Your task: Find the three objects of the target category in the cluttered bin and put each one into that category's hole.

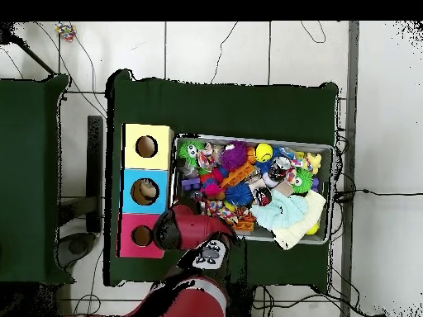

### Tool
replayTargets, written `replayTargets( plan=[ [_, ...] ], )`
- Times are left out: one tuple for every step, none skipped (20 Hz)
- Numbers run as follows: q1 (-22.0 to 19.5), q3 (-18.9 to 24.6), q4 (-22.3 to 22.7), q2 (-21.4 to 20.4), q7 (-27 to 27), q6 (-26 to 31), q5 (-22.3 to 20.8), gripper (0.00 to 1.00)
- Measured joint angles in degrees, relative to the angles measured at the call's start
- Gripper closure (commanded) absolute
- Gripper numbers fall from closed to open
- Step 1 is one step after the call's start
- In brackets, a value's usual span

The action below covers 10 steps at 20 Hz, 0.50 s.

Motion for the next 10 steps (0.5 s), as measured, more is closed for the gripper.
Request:
replayTargets(
  plan=[
    [-0.3,0.3,0.2,0.0,0.0,-0.6,0.0,1.0],
    [-0.4,0.3,0.3,0.0,0.0,-0.7,0.0,1.0],
    [-0.5,0.4,0.4,0.0,0.0,-0.8,0.0,1.0],
    [-0.7,0.5,0.5,-0.1,0.0,-1.0,0.0,1.0],
    [-0.8,0.7,0.7,-0.2,0.0,-1.1,0.0,1.0],
    [-0.9,0.8,0.8,-0.4,0.0,-1.1,0.0,1.0],
    [-1.1,0.9,1.2,-0.8,0.0,-1.1,0.0,1.0],
    [-1.2,1.0,1.6,-1.1,0.0,-1.1,0.0,1.0],
    [-1.3,1.0,1.9,-1.5,0.0,-1.1,0.0,1.0],
    [-1.4,1.1,2.3,-1.9,0.0,-1.0,0.0,1.0]
  ],
)
